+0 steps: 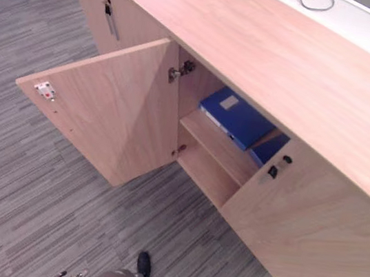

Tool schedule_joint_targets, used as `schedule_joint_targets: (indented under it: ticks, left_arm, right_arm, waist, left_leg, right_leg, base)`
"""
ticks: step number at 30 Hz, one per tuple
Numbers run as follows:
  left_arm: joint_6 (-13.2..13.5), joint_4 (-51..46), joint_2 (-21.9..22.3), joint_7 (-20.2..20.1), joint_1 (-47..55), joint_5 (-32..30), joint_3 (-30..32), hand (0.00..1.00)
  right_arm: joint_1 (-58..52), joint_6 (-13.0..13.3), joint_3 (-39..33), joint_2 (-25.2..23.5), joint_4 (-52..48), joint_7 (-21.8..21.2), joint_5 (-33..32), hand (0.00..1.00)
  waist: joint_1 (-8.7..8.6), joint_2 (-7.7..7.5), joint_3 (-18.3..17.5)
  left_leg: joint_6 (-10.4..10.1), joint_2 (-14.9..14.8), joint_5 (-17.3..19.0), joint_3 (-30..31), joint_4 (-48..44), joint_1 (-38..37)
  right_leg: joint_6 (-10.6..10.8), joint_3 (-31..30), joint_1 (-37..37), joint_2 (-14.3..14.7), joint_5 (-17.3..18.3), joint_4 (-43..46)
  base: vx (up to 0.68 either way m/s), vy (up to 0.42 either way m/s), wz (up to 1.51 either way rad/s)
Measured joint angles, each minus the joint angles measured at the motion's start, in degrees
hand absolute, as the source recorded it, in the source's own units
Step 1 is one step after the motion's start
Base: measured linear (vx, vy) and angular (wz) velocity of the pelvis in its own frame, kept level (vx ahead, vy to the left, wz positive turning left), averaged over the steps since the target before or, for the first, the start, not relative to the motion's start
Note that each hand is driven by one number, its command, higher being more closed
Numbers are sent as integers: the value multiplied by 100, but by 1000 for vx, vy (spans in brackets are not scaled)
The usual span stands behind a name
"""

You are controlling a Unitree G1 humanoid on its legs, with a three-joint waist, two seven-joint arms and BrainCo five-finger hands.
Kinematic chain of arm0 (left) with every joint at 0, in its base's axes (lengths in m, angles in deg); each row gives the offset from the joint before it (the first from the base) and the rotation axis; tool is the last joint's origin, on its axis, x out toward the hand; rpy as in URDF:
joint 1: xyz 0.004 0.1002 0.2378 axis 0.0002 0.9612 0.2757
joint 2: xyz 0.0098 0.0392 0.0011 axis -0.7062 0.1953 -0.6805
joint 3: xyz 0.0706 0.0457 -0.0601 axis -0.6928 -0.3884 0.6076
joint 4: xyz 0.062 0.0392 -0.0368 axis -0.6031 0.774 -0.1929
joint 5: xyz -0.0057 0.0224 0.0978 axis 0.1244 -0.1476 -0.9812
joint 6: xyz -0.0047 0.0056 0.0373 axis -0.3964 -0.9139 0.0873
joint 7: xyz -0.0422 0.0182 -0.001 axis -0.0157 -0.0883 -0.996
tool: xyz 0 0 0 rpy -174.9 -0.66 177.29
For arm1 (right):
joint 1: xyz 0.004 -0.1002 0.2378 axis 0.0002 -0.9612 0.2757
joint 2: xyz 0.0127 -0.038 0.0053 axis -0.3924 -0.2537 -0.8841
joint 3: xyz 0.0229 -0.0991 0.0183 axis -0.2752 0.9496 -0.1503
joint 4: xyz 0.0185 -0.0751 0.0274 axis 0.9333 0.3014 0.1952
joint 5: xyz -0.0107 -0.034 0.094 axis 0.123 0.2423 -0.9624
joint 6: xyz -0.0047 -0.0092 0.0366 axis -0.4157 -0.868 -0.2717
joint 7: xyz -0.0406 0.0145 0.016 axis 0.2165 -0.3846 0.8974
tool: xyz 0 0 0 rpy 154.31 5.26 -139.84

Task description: Walk over to the cabinet, pick up the folder, carry it to the office cabinet, place the folder inside the office cabinet, then close the office cabinet door

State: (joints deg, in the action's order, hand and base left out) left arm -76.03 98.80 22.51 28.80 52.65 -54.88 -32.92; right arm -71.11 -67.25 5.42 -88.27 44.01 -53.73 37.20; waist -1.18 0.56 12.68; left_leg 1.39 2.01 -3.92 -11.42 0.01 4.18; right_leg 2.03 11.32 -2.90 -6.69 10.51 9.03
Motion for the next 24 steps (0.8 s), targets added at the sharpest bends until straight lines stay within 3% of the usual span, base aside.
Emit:
schedule_joint_targets:
  ticks: [2, 10, 14, 19, 24]
  left_arm:
    - [14, 12, -37, -26, -72, -120, -71, 0]
    - [36, 80, -90, -57, -102, 275, -312, 0]
    - [95, 96, -99, -85, -52, 987, -388, 0]
    - [171, -1027, 115, -149, 278, 2338, -303, 0]
    - [170, -1260, -159, -205, -124, 2707, 44, 0]
  right_arm:
    - [-1, 2, -20, -18, 4, -3, -102, 0]
    - [3, 17, 295, 55, 6, -6, -180, 0]
    - [-2, 17, 405, 62, 3, -5, -180, 0]
    - [-78, 12, 516, 64, -143, -5, -179, 0]
    - [-80, -28, 522, 68, -143, -15, -165, 0]
  waist:
    - [-57, -2, 7]
    - [18, 8, 1]
    - [36, -11, -13]
    - [67, -21, -138]
    - [68, -29, -168]
  left_leg:
    - [64, 103, -339, 228, 506, -105]
    - [44, 133, -480, 553, 540, -19]
    - [45, 130, -490, 592, 540, -23]
    - [85, 167, -466, 600, 540, -23]
    - [128, 177, -436, 570, 538, -135]
  right_leg:
    - [49, 124, 0, -13, -27, -84]
    - [110, 281, 23, 22, -1, -64]
    - [112, 280, -13, 48, -2, -89]
    - [114, 277, -79, 42, -4, -220]
    - [139, 268, -236, 47, -58, -283]
  base:
    - [-54, 81, 51]
    - [-106, 18, 22]
    - [-46, 6, 6]
    - [32, 6, 3]
    - [63, -20, -1]
